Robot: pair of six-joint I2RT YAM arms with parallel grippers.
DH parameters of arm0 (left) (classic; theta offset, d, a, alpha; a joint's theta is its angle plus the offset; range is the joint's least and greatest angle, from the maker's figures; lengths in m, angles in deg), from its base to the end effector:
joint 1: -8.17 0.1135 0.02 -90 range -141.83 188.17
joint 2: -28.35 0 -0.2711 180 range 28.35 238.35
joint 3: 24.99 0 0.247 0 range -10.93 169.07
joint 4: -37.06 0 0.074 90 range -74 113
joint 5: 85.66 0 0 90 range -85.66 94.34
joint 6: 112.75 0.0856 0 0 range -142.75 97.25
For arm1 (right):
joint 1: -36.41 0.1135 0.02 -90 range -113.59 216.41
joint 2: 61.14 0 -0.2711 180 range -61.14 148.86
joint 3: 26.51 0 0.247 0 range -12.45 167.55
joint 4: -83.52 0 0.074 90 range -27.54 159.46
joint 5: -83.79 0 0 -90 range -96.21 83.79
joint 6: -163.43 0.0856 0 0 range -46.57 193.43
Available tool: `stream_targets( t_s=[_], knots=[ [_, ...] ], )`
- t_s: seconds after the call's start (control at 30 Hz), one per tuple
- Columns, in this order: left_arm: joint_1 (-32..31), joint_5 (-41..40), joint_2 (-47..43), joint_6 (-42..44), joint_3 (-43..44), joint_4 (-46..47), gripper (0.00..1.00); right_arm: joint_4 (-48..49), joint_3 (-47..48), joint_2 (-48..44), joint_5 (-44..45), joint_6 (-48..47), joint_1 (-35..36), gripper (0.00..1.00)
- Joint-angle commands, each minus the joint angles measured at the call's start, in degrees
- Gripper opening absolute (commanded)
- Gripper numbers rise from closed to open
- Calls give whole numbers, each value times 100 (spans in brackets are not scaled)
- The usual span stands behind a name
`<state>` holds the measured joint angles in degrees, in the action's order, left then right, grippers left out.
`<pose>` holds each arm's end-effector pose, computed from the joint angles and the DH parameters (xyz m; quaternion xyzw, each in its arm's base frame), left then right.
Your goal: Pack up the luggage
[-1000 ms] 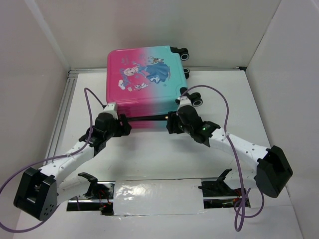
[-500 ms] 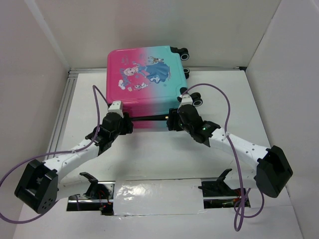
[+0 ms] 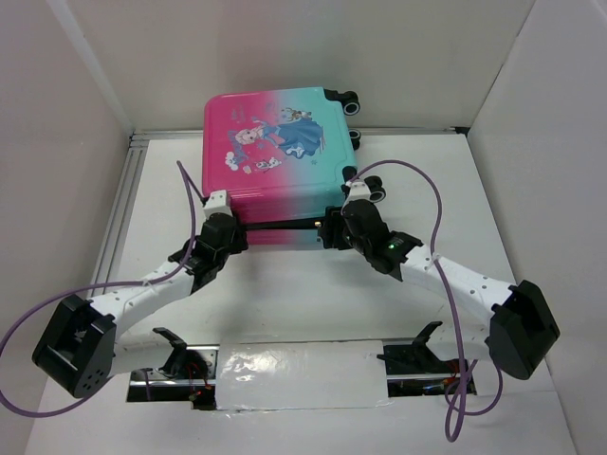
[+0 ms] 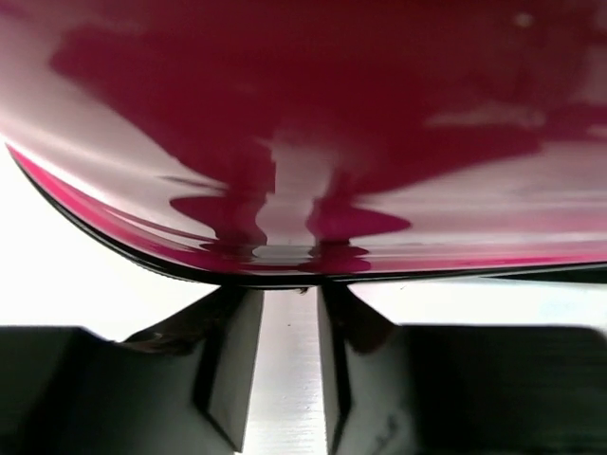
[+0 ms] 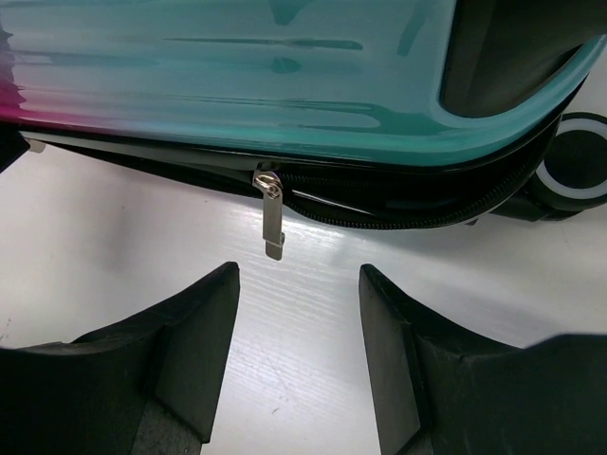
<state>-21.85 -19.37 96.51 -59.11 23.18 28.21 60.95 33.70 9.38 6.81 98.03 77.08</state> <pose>0.2638 -0.1127 0.2072 -0.1509 0.8355 -0.1245 0.5135 0.2437 0.1840 0.2394 -0.0683 0.8717 0.1723 0.4537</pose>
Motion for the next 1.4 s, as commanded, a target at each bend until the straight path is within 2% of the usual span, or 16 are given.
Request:
stream_targets(
  t_s=[0.0, 0.27, 0.4, 0.47, 0.93, 1.07, 1.37],
  knots=[
    [-30, -214, -22, 129, -53, 604, 40, 324, -36, -162, 78, 1, -76, 60],
    [-30, -161, 83, 375, 61, 665, 12, 499, -89, 5, -27, 106, -76, 60],
    [-30, -3, 83, 542, -89, 831, 7, 684, -150, 58, -177, 106, -76, 66],
    [-30, 59, 31, 594, -150, 894, 0, 763, -150, 111, -229, 106, -76, 68],
    [-30, 463, 101, 858, -89, 762, 0, 1378, -141, 682, -229, 44, -76, 67],
    [-30, 463, 101, 920, -89, 815, 0, 1633, -141, 805, -229, 98, -76, 63],
    [-30, 463, 206, 973, -89, 815, 0, 1634, 61, 1323, -221, 150, -76, 47]
  ],
)
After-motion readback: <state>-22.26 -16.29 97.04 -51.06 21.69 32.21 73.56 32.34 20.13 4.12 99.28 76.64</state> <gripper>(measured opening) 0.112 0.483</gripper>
